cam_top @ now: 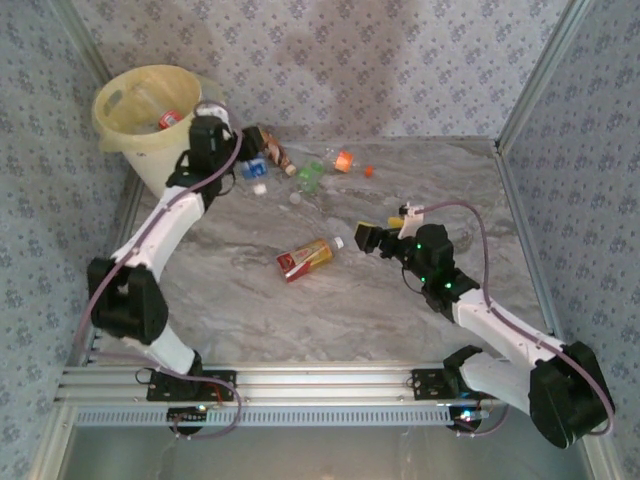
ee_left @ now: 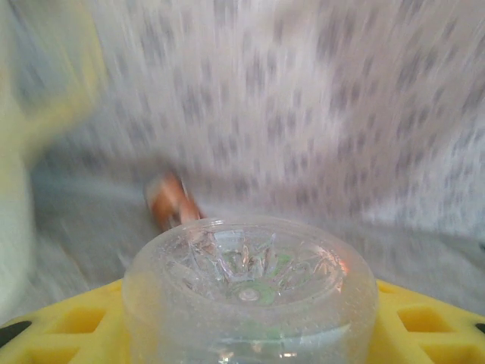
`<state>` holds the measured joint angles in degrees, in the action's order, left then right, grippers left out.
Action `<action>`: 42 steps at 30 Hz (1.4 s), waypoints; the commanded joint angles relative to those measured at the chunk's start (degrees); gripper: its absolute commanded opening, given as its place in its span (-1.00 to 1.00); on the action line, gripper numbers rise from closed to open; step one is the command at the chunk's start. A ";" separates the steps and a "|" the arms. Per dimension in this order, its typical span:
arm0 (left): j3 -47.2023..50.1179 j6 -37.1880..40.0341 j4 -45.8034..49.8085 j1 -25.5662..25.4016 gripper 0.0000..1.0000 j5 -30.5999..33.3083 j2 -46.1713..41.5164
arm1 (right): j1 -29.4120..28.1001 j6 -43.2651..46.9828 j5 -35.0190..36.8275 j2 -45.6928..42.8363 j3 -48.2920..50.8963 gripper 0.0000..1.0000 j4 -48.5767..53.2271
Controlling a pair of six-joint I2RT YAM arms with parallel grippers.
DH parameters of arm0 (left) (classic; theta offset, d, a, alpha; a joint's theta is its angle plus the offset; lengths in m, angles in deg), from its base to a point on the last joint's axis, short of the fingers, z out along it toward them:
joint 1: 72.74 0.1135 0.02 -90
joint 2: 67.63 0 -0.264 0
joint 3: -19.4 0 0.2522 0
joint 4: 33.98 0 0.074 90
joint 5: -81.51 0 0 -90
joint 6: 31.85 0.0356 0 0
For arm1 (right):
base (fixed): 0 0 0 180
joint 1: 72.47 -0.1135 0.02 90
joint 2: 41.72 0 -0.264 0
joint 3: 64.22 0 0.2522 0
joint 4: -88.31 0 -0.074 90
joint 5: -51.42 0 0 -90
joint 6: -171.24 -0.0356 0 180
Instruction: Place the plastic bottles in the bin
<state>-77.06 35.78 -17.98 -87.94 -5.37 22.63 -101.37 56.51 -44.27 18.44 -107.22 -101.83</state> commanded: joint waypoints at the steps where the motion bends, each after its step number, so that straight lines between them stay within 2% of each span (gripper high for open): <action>1: -3.29 11.41 -4.14 2.38 0.15 12.07 -2.75 | -1.99 2.82 -3.51 2.78 -3.16 1.00 -6.01; 6: -12.01 15.28 -8.38 10.24 0.16 13.28 -0.58 | -3.86 4.50 -3.45 6.69 -6.06 1.00 -6.51; 9: -17.82 18.57 -11.45 14.29 0.16 17.33 2.18 | -4.44 4.78 -3.02 8.03 -6.15 1.00 -7.54; 13: -23.21 19.04 -14.17 20.67 0.16 17.34 5.36 | -4.62 5.12 -2.09 9.36 -5.23 1.00 -9.38; 16: -26.72 20.52 -13.28 23.25 0.15 17.69 8.30 | -4.58 5.13 -1.35 10.67 -4.65 1.00 -10.97; 24: -30.34 27.15 -12.86 23.96 0.16 17.30 14.91 | -4.50 4.88 -0.16 12.74 -5.82 1.00 -9.51; 29: -36.35 23.43 -6.50 25.59 0.16 16.63 20.54 | -4.43 5.65 1.64 13.60 -6.48 1.00 -7.63; 35: -34.28 18.81 -1.61 25.88 0.18 13.50 22.12 | -4.38 6.42 2.97 14.62 -7.27 1.00 -6.51; 42: -40.35 14.24 9.43 25.91 0.69 14.64 25.05 | -4.32 6.36 2.75 15.43 -8.62 1.00 -5.04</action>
<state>-113.41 53.11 -14.07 -62.19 9.54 46.59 -105.61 61.82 -42.41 33.61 -113.82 -108.43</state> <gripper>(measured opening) 0.826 0.999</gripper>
